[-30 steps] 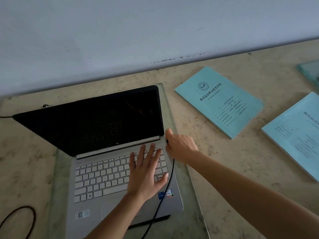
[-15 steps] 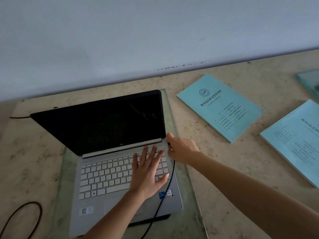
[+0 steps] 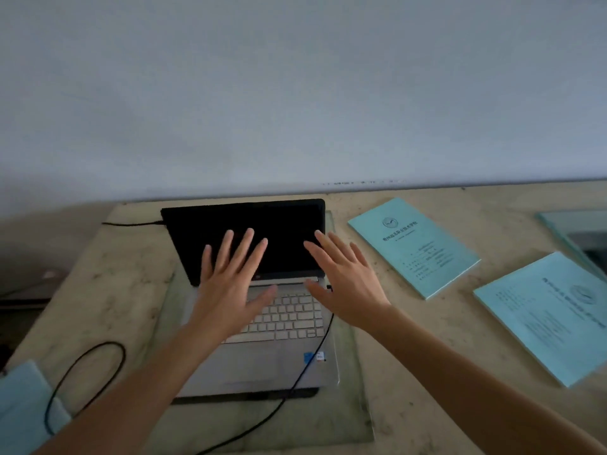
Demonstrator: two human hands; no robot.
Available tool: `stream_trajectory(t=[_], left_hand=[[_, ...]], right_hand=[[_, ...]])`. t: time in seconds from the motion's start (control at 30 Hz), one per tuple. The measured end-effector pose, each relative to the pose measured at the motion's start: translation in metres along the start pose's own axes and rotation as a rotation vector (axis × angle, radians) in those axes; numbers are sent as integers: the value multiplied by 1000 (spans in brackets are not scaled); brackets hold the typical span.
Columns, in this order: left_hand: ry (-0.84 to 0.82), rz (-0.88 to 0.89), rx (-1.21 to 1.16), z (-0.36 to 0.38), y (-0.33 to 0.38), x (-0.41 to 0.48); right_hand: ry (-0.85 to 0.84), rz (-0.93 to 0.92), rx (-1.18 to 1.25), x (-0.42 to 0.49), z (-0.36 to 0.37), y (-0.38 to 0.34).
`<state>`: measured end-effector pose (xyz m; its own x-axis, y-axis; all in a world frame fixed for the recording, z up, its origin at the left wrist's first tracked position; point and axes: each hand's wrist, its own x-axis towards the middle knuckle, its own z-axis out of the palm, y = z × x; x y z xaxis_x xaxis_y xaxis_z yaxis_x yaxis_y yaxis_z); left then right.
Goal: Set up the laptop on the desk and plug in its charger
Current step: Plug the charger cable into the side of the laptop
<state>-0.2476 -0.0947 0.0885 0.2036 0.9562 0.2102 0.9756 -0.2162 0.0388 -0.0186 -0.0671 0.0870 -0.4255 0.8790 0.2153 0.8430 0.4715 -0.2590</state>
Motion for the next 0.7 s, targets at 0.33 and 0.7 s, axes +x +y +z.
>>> stream_trajectory(t=[0.33, 0.7], left_hand=[[185, -276, 54, -89, -69, -123], [169, -577, 120, -131, -229, -333]], right_hand=[[40, -268, 45, 10, -31, -137], [-54, -430, 119, -1, 32, -378]])
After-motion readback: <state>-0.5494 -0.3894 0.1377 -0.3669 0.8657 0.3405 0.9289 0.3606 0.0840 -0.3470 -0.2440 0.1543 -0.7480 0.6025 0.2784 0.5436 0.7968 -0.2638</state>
